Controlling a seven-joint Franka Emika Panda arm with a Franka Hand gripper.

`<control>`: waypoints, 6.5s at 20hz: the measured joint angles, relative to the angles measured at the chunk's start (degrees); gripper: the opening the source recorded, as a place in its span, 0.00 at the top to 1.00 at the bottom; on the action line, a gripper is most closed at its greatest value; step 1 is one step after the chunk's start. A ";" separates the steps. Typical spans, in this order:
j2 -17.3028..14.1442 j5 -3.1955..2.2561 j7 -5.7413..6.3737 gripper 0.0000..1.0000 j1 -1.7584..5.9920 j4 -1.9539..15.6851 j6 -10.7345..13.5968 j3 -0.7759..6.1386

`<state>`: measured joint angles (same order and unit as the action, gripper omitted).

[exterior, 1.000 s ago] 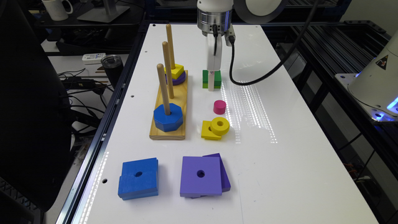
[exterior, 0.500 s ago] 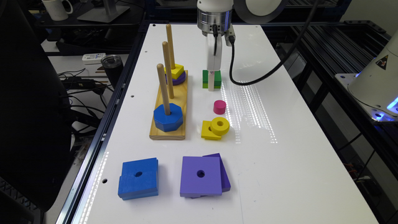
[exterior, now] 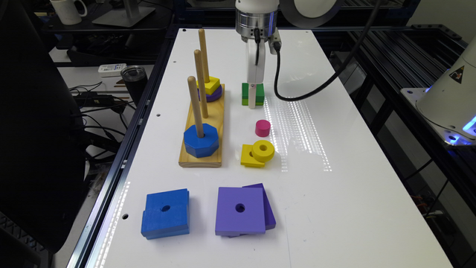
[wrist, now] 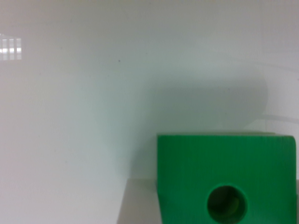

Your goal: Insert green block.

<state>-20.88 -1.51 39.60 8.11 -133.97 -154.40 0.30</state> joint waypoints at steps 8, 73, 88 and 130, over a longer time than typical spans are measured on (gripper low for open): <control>3.92 0.00 0.00 1.00 0.00 -0.12 3.70 0.05; 26.04 0.14 0.00 1.00 -0.01 3.51 27.66 0.49; 26.03 0.17 0.43 1.00 -0.04 3.39 27.51 1.21; 11.01 -1.72 16.84 1.00 -0.12 18.21 25.30 17.16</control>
<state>-9.86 -3.23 56.44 7.99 -115.76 -129.10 17.45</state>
